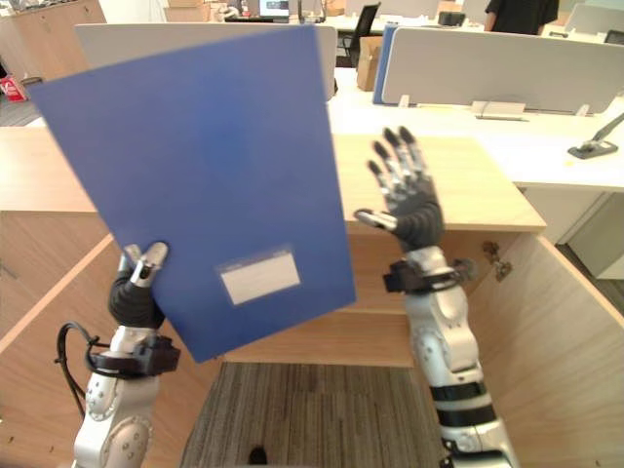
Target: Walk over to the cabinet, pick up the folder, carry it to the office cabinet, place the folder inside the office cabinet, then close the office cabinet door
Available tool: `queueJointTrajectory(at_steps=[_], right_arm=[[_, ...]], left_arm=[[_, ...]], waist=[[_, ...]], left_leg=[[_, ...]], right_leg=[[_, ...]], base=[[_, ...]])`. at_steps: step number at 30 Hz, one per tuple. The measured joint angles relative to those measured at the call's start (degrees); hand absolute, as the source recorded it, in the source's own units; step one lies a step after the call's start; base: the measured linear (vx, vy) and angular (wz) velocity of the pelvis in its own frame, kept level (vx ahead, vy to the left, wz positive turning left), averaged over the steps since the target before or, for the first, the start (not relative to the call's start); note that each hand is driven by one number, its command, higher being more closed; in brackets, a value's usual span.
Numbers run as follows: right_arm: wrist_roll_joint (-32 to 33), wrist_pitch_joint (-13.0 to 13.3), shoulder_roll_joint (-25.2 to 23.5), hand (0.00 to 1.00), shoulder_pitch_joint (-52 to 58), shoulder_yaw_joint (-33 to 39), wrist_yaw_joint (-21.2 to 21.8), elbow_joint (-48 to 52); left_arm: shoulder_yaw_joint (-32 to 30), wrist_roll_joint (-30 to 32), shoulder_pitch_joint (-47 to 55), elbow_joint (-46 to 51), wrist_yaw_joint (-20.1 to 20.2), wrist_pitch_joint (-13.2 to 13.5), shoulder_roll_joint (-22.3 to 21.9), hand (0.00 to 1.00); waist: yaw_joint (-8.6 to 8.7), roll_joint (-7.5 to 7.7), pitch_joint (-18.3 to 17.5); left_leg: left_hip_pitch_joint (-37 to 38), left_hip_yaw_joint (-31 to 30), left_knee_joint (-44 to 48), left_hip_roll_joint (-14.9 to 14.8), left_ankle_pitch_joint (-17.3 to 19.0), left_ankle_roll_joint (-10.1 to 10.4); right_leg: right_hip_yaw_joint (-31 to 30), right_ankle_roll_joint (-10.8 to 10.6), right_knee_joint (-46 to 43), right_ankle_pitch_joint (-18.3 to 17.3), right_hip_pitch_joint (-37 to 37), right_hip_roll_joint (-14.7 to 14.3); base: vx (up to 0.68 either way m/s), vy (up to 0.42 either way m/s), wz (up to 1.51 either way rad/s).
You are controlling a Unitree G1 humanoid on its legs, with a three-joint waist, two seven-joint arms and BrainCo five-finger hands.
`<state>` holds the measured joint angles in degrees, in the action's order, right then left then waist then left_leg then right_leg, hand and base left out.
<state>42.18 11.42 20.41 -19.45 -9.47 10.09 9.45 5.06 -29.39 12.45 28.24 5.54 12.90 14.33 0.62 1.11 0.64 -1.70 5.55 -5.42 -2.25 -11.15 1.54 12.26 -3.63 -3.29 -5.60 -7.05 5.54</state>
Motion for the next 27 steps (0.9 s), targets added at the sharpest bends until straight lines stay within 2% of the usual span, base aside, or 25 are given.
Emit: queueJointTrajectory(at_steps=[5, 13, 14, 20, 21, 27], right_arm=[[2.73, -0.85, 1.87, 0.0, -3.07, -5.08, 0.98, -0.57], [10.99, -1.41, 11.15, 0.0, -12.63, -13.66, 1.38, -3.46], [12.79, -1.25, 13.11, 1.0, -14.06, -15.21, 1.76, -3.46], [17.62, -1.3, 19.05, 1.0, -17.73, -20.06, 2.38, -3.44], [18.04, -1.54, 20.62, 1.0, -18.31, -21.41, 2.96, -3.44], [17.95, -2.37, 25.1, 1.0, -18.38, -22.22, 3.28, -3.45]], left_arm=[[0.57, 0.61, 0.04, 0.0, 0.26, 0.35, 1.09, 1.0], [0.35, -0.13, 0.14, 0.02, -1.71, 4.03, 2.81, 1.0], [0.36, -0.23, 0.15, 0.04, -1.73, 4.76, 3.06, 1.0], [0.45, -0.73, 0.24, 0.04, -1.8, 6.3, 4.67, 1.0], [0.45, -0.73, 0.27, 0.02, -1.8, 6.55, 5.26, 0.0], [5.16, -0.53, 2.13, -0.5, -1.74, 6.2, 7.52, 0.0]], waist=[[-0.49, -0.06, -0.03], [-0.93, -0.2, -0.29], [-1.03, -0.22, -0.55], [-1.55, -0.18, -0.7], [-1.68, -0.19, -0.82], [-1.9, -0.23, -1.82]], left_leg=[[0.0, -0.14, -0.02, 0.0, -0.22, -0.1], [0.01, -0.24, -0.03, -0.13, -0.48, 0.01], [-0.05, -0.29, -0.03, -0.14, -0.52, 0.06], [-0.13, -0.3, -0.02, -0.2, -0.57, 0.09], [-0.19, -0.3, -0.02, -0.18, -0.57, 0.09], [-0.24, -0.29, -0.01, -0.19, -0.56, 0.1]], right_leg=[[0.02, 0.0, -0.21, 0.0, 0.0, 0.0], [0.03, 0.23, -0.06, 0.15, 0.05, -0.27], [0.02, 0.25, 0.01, 0.17, 0.05, -0.32], [-0.05, 0.29, 0.05, 0.23, 0.1, -0.41], [-0.07, 0.29, 0.07, 0.23, 0.14, -0.4], [-0.15, 0.29, 0.01, 0.23, 0.18, -0.41]], base=[[0.0, 0.0, 0.01], [0.0, 0.0, 0.0], [0.0, 0.0, 0.0], [0.0, 0.0, 0.0], [0.0, 0.0, 0.0], [0.0, 0.0, 0.0]])
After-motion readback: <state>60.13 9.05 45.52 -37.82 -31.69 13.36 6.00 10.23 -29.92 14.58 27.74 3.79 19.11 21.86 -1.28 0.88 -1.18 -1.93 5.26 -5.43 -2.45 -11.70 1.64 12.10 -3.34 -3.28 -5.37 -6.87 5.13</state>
